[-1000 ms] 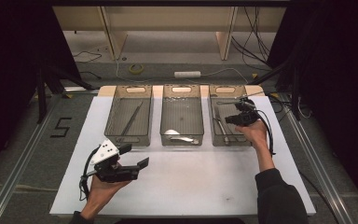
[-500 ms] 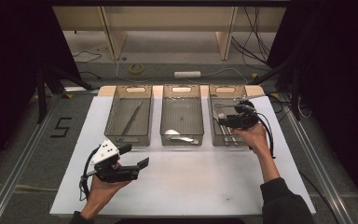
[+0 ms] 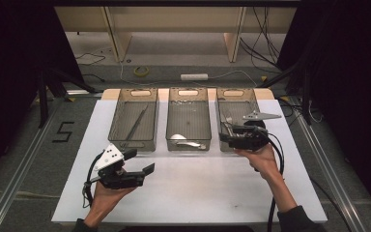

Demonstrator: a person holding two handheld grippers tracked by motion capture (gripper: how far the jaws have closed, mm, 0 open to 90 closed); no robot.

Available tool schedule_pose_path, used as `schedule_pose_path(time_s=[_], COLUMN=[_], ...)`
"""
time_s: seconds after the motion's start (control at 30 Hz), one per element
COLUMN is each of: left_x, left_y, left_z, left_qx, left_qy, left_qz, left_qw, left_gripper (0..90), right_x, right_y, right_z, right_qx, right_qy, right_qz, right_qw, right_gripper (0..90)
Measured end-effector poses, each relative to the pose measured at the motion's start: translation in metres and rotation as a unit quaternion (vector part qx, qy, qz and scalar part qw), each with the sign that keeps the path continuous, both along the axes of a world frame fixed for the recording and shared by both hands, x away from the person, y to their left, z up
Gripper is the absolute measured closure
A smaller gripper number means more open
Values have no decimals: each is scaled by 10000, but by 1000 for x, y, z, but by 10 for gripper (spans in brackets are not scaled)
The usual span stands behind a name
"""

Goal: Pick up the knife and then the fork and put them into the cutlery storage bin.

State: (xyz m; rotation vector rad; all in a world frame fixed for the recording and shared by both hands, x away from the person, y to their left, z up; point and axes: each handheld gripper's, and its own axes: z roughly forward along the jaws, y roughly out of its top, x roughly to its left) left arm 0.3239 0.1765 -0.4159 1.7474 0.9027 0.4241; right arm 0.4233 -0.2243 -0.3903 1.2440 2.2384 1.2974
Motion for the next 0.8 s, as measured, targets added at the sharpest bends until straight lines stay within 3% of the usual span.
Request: schedule_pose_path(time_s=[0.1, 0.8], left_x=[0, 2], left_y=[-1, -2], left_z=[0, 1], left_qx=[-8, -40], left_qy=[8, 26], left_qz=[-4, -20], left_qw=[10000, 10000], left_gripper=[162, 162], right_x=[-9, -62], right_y=[3, 14], right_z=[-1, -25], right_qx=[144, 452], right_qy=[-72, -390], right_qz=[94, 445], right_qw=[9998, 9972], right_gripper=[334, 234])
